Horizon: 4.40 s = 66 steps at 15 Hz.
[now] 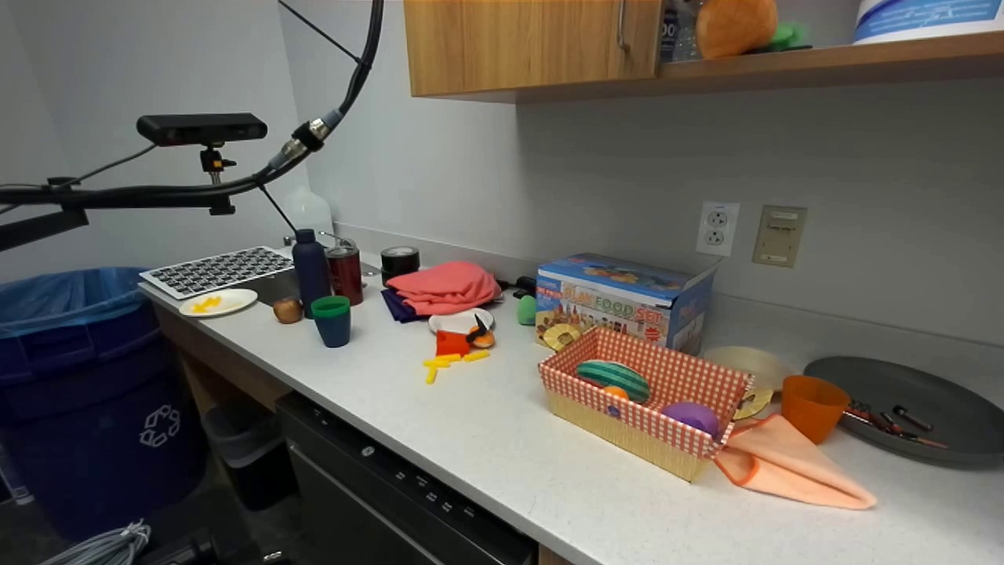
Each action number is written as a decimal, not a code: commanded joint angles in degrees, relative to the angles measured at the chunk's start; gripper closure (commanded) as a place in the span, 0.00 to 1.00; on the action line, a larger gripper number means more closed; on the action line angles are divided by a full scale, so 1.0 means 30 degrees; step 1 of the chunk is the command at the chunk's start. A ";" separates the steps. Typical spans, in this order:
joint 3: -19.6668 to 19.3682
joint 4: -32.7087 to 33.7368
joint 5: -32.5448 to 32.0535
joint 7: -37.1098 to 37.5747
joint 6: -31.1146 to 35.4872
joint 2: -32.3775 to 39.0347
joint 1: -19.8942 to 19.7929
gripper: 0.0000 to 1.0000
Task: Open the cabinet door and put some of the fruits plush toy inside and close it
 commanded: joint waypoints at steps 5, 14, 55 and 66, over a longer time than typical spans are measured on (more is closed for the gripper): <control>-0.0305 0.1253 -0.0664 0.1125 0.0198 0.0809 0.0243 0.00; -0.4007 -0.2387 -1.3683 0.8934 -0.1053 -0.2306 0.1616 0.00; -0.3054 -0.8010 -1.3366 0.7678 -1.2936 -1.2042 -1.0838 0.00; -0.2007 -0.8351 -1.4827 1.1052 -1.0836 -1.1658 -1.2705 0.00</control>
